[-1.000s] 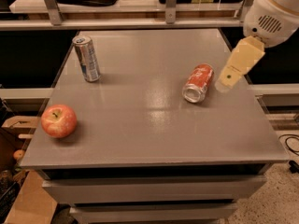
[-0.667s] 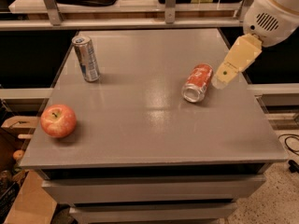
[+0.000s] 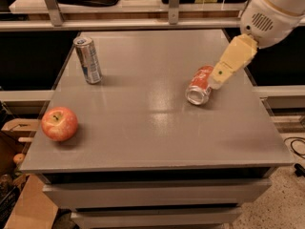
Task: Move coke can near apple
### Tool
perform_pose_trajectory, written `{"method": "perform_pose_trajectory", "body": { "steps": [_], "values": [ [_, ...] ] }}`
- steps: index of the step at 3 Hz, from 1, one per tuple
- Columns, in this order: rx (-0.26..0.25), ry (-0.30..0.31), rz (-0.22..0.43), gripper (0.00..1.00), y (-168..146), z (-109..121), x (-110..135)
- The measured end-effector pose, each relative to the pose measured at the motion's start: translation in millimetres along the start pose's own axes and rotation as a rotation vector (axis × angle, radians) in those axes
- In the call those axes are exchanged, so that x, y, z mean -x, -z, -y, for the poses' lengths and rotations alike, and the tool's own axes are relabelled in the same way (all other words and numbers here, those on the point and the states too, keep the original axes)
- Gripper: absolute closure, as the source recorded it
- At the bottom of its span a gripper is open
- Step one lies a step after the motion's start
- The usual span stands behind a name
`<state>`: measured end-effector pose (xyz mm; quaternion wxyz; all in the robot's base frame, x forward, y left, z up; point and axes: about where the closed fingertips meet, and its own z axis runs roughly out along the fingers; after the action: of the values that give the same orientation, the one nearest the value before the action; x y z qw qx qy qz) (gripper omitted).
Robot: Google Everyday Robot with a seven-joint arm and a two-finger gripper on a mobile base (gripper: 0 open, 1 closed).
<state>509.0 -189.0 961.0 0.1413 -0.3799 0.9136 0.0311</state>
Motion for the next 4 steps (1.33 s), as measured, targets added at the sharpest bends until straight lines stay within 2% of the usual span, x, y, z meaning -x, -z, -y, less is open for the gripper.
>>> {"method": "perform_pose_trajectory", "body": {
  "steps": [1,3,4],
  "values": [
    [0.04,-0.121,-0.016,0.0,-16.1,-3.9,13.3],
    [0.128,-0.43,-0.061,0.0,-56.0,-8.6,40.9],
    [0.131,-0.565,-0.08,0.0,-70.8,-13.1,53.3]
  ]
}}
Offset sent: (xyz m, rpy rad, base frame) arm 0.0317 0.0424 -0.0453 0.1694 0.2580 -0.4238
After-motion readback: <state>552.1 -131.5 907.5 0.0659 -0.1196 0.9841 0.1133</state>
